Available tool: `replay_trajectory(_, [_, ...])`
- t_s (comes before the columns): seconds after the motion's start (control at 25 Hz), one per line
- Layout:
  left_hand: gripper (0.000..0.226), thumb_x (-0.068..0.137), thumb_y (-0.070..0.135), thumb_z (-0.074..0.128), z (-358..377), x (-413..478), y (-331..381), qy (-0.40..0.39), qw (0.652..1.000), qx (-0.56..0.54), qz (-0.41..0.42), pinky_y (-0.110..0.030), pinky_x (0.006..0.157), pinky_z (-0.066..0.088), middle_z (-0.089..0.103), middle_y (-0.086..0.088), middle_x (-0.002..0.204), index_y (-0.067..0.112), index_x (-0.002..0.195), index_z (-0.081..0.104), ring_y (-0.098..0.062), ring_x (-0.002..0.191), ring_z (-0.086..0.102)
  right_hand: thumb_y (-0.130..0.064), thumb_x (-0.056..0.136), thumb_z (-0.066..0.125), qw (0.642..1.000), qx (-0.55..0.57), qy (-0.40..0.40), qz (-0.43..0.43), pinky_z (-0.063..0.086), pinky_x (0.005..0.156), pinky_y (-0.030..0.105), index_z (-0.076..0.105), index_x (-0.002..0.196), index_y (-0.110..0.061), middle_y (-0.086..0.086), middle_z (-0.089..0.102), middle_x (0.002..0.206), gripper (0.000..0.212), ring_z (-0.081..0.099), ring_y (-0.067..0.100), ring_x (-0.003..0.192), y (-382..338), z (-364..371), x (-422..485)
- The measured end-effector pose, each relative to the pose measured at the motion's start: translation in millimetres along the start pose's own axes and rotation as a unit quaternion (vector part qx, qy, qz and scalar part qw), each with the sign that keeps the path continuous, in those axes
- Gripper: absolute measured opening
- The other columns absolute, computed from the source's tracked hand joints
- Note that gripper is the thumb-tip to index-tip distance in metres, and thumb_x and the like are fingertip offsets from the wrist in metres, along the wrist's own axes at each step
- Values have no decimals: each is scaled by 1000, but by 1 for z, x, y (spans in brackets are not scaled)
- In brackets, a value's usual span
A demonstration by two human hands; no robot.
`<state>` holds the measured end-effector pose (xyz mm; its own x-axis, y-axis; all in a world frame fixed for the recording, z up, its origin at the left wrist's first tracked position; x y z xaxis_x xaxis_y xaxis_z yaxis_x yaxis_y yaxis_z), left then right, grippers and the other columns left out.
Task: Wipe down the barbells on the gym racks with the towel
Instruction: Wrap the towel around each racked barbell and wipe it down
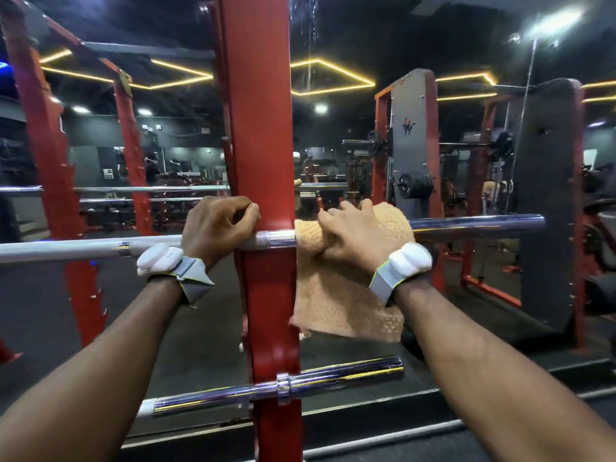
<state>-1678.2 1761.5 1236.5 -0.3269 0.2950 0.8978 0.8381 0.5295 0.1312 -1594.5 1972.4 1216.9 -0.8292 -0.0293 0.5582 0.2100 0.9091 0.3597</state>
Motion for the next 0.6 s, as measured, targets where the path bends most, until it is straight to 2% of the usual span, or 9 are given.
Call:
replay_trajectory(0.12, [46,94,48,40,-14,-6,-11,38,999,35,-1,-38,62,51,69,4,66,20,73,71,-20,70,69,-39,60,73,992,7,88,91,33,92,47,53,104,-19,2,61,102,52,54,27,97,-44,6,-6])
replay_trajectory(0.24, [48,93,50,36,-15,-6,-22,13,998,61,-25,-38,62,52,69,4,66,22,70,69,-22,71,69,-35,50,63,975,76,167,125,34,90,46,51,98,-19,2,53,97,53,48,27,92,-61,11,-12])
replay_trajectory(0.4, [50,90,52,36,-13,-10,-23,-13,993,113,0,-34,55,46,65,-4,64,13,70,61,-31,72,66,-35,50,66,972,75,220,38,31,92,43,58,115,-18,1,55,108,68,52,30,101,-44,19,-20])
replay_trajectory(0.52, [48,90,49,42,-14,-16,-28,-12,987,156,-20,-30,53,37,63,-8,62,11,68,62,-35,69,65,-36,44,61,950,137,204,194,27,107,48,55,123,-20,4,53,123,80,47,30,111,-75,20,-16])
replay_trajectory(0.56, [46,90,48,45,-13,-17,-27,-14,984,174,-31,-30,52,38,63,-9,61,11,68,63,-36,68,65,-37,45,61,944,168,188,212,25,111,52,52,127,-19,6,49,128,84,43,31,116,-94,22,-13])
replay_trajectory(0.6, [46,91,47,48,-11,-17,-25,-23,981,188,-39,-31,53,40,63,-10,61,11,67,63,-37,66,66,-37,49,61,949,177,182,188,25,112,56,46,133,-17,8,44,131,87,40,32,119,-105,24,-11])
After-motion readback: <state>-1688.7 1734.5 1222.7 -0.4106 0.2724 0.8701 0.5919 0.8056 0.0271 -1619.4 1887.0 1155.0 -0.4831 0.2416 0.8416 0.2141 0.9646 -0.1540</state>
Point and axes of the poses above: each hand's wrist, its own x-axis towards the middle knuckle, its own z-axis out of the palm, y = z × x, the point moved 6 cm from there along x, towards the middle knuckle
